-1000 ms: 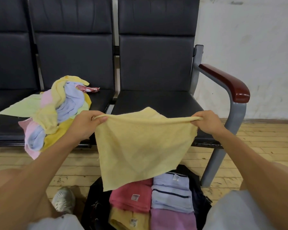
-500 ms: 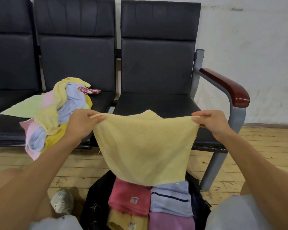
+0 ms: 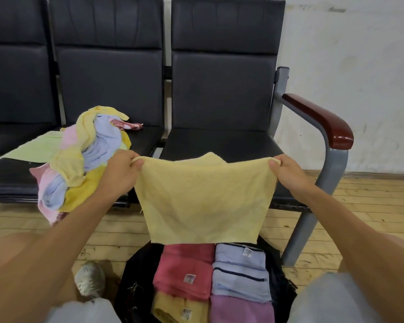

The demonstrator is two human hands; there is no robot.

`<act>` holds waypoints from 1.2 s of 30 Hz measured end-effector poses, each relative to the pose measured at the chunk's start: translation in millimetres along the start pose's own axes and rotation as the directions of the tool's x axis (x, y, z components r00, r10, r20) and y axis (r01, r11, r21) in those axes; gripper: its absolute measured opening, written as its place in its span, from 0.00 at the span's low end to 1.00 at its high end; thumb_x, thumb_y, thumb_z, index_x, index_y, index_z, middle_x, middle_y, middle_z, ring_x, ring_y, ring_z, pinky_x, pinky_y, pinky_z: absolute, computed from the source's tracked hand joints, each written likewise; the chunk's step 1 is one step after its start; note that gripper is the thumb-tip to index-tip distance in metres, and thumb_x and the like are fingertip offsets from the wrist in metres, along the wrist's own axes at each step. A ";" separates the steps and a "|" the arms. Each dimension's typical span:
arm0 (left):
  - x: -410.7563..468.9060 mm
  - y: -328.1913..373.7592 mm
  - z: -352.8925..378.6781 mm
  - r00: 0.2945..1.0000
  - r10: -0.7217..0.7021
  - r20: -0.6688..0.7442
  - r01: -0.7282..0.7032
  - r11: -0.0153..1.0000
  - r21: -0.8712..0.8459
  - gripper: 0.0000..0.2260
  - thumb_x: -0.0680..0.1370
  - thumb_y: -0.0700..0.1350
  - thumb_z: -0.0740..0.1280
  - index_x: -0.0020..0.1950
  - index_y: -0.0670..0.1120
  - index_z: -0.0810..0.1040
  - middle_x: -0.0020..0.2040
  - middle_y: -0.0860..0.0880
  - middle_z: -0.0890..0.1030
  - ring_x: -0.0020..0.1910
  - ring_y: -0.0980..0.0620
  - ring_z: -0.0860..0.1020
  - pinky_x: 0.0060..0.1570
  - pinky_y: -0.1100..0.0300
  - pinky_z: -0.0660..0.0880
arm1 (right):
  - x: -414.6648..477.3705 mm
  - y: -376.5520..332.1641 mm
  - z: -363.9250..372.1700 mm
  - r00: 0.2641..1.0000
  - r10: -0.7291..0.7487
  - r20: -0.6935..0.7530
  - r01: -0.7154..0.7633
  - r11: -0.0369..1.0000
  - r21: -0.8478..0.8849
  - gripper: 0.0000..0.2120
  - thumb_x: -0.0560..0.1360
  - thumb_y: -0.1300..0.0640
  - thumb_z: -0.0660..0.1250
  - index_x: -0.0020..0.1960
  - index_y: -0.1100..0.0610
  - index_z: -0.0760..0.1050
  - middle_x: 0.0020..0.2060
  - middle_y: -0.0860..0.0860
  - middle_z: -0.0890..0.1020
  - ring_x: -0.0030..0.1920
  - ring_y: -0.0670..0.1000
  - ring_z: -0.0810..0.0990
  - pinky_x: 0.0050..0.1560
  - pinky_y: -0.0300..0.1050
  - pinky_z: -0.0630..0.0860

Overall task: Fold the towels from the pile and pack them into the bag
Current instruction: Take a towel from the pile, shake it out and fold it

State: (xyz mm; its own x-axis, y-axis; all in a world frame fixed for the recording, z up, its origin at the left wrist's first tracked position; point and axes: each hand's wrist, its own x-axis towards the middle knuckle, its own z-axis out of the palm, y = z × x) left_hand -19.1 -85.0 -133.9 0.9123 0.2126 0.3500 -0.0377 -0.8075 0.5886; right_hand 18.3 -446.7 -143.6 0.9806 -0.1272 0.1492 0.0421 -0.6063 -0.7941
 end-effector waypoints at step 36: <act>-0.4 17.5 16.3 0.961 0.062 -0.271 -0.135 0.956 -0.261 0.08 0.83 0.45 0.59 0.51 0.45 0.77 0.43 0.51 0.77 0.41 0.58 0.73 0.39 0.72 0.66 | 0.5 -8.3 -18.1 0.932 -0.150 -0.330 0.150 0.988 -0.026 0.10 0.83 0.56 0.55 0.55 0.58 0.73 0.48 0.51 0.75 0.49 0.49 0.72 0.50 0.42 0.64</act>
State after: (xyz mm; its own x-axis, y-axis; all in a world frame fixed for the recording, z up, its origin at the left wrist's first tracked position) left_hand -13.5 -108.2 -135.6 0.7635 0.3033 0.5701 -0.2659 -0.6568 0.7056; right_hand 15.0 -456.0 -126.2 0.8446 -0.2865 0.4522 0.1837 -0.6384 -0.7475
